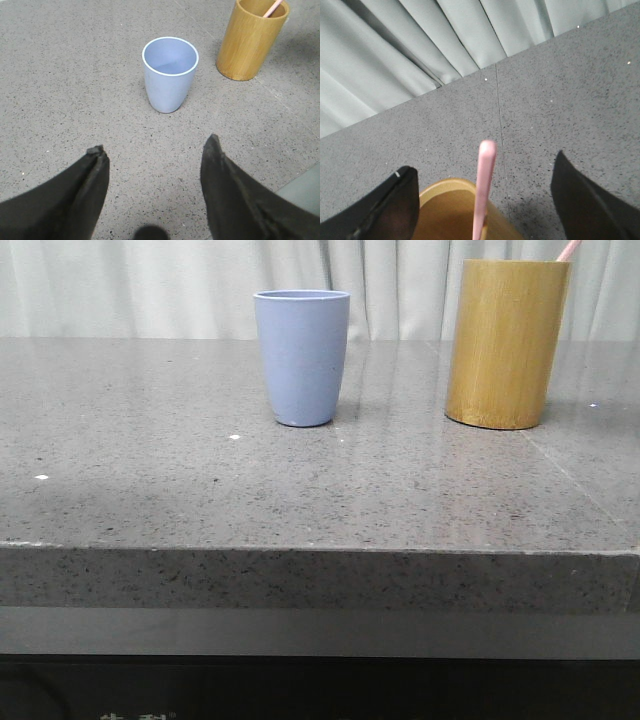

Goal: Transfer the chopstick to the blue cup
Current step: 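Grasp the pink chopstick in the bamboo holder with the right gripper and lift, then carry the pink chopstick over the blue cup and lower it inside with the right gripper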

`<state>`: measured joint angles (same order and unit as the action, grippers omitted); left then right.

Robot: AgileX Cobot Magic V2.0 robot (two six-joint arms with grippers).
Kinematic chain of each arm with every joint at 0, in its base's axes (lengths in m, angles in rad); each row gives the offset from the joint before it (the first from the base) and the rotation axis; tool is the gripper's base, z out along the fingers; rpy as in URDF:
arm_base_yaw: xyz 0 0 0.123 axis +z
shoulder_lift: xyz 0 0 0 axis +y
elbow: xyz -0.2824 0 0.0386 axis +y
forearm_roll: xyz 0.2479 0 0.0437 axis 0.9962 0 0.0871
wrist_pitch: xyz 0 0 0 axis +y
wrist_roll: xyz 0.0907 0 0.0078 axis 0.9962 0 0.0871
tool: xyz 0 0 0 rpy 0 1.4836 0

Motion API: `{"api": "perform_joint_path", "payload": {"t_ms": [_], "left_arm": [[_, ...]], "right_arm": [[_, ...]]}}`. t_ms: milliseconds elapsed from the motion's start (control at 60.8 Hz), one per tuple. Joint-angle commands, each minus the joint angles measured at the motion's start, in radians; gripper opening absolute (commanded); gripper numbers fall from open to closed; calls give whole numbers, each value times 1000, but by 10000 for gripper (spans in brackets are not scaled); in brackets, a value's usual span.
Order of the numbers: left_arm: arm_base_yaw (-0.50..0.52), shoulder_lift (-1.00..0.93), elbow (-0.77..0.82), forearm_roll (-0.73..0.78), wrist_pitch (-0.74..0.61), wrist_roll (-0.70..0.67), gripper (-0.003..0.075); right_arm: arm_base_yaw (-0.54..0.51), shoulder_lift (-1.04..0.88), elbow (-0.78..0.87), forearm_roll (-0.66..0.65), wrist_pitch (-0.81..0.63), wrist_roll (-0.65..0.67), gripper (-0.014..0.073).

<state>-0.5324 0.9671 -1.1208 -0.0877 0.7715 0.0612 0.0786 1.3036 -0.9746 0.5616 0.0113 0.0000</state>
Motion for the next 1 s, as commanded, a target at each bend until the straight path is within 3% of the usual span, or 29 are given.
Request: {"api": "perform_joint_path", "payload": {"t_ms": [0, 132, 379, 593, 807, 988], "left_arm": [[-7, -15, -25, -4, -75, -9, 410], [-7, -15, -25, 0, -75, -9, 410], [-7, -15, -25, 15, -75, -9, 410], [-7, -15, -25, 15, -71, -9, 410], [-7, -15, -25, 16, -62, -9, 410], [-7, -15, -25, 18, -62, -9, 410]], "right_arm": [[0, 16, -64, 38, -69, -13, 559], [0, 47, -89, 45, -47, -13, 478], [0, 49, -90, 45, -61, -13, 129], [0, 44, -104, 21, -52, -13, -46], [0, 44, -230, -112, 66, -14, -69], [0, 44, -436, -279, 265, -14, -69]]}}
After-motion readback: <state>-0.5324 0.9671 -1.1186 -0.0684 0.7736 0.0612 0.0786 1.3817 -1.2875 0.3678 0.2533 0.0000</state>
